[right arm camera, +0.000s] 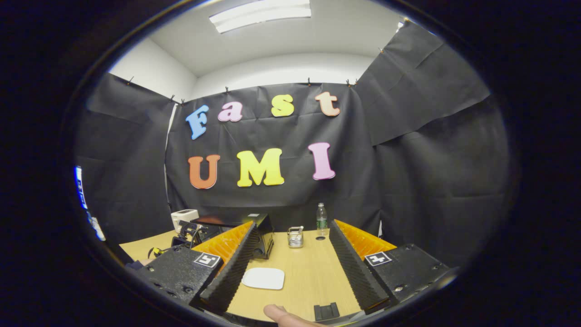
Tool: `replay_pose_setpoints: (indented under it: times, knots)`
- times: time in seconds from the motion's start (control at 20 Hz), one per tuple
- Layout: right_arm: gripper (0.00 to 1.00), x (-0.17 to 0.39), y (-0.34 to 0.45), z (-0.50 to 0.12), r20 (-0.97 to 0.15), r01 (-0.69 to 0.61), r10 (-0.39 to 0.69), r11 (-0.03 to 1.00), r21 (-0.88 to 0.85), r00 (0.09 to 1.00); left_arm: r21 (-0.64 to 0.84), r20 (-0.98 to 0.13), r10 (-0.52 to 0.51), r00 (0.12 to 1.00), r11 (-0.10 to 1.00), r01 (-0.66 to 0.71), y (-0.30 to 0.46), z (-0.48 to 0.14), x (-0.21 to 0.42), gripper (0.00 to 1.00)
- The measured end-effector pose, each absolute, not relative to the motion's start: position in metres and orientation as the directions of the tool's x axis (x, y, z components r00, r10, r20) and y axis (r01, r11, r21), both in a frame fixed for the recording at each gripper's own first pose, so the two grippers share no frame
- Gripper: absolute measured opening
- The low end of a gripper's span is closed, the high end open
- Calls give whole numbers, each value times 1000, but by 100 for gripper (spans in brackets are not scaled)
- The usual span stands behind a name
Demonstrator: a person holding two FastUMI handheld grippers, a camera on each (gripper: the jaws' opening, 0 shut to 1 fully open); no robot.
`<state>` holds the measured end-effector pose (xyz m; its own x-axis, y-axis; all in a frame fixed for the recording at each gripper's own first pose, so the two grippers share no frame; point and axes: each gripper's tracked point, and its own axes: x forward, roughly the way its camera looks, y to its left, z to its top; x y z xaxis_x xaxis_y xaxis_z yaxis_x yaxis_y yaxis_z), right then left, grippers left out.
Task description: Open the electric oven with the left hand, put the food in, and close the electric oven.
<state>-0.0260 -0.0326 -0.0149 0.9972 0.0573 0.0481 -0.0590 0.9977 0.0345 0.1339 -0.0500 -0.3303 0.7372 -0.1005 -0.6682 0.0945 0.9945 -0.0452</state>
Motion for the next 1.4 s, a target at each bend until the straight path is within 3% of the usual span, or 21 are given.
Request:
replay_pose_setpoints:
  times: [0.45, 1.05, 1.25, 1.4]
  knots:
    - [97, -22, -33, -19, 33, -63, 61, 997, 47, 998, -12, -521, -74, 851, 997, 80, -42, -269, 154, 93]
    - [97, -16, -39, -22, 31, -49, 47, 998, 50, 998, 6, -494, -84, 866, 995, 100, -38, -232, 187, 98]
    - [97, -18, -39, -19, 39, -49, 48, 998, 45, 998, 27, -478, -16, 878, 999, 33, -19, -236, 204, 97]
    - [97, -16, -41, -19, 40, -46, 45, 998, 41, 998, -12, -438, -41, 898, 999, 40, -25, -225, 207, 98]
